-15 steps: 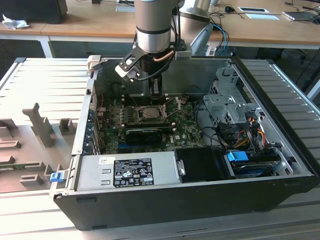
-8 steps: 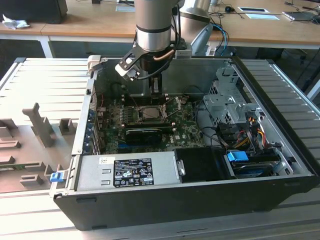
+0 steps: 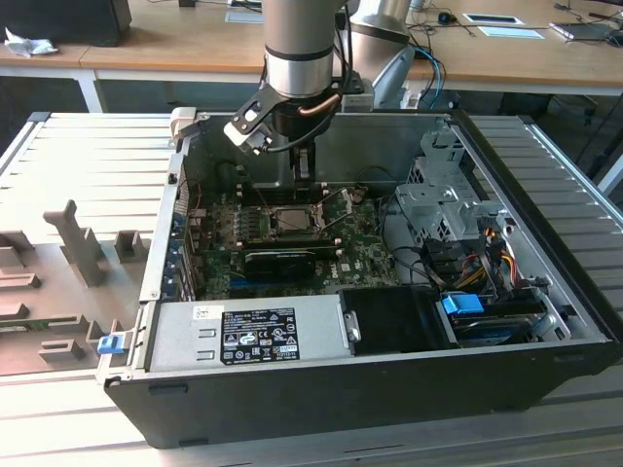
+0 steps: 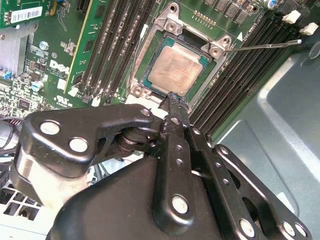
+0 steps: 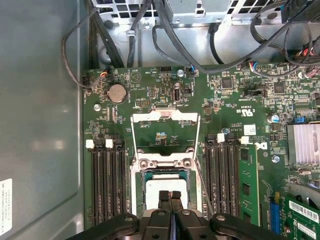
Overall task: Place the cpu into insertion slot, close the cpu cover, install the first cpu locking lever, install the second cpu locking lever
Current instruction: 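Close the cpu cover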
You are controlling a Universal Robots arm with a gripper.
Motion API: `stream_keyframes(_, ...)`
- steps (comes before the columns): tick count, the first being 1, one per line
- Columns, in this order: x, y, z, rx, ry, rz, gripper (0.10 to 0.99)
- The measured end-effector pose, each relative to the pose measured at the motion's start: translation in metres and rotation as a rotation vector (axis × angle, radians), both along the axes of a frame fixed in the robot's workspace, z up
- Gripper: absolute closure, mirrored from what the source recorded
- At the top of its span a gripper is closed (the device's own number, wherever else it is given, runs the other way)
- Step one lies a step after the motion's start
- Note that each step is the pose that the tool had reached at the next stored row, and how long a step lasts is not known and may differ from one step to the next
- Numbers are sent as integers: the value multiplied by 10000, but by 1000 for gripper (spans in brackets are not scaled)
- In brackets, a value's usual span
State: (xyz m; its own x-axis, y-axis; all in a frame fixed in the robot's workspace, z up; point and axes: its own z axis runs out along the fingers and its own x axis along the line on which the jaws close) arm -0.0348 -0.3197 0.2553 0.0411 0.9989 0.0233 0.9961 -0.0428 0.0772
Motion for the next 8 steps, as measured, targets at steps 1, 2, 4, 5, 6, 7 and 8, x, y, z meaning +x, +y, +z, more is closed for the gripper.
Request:
stream_keyframes(1, 0, 0, 5, 0, 1, -1, 980)
stream_keyframes(2, 0, 0, 9, -1, 0, 0, 980)
stream_keyframes(4, 0, 0, 29, 0, 0, -1, 980)
stream_keyframes(5, 0, 0, 41, 0, 0, 0, 980)
stream_keyframes(6, 0, 0, 59, 0, 1, 0, 980)
stream_keyframes(7, 0, 0, 76, -1, 0, -1, 980)
stream_keyframes(8, 0, 0, 92, 0, 1, 0, 980)
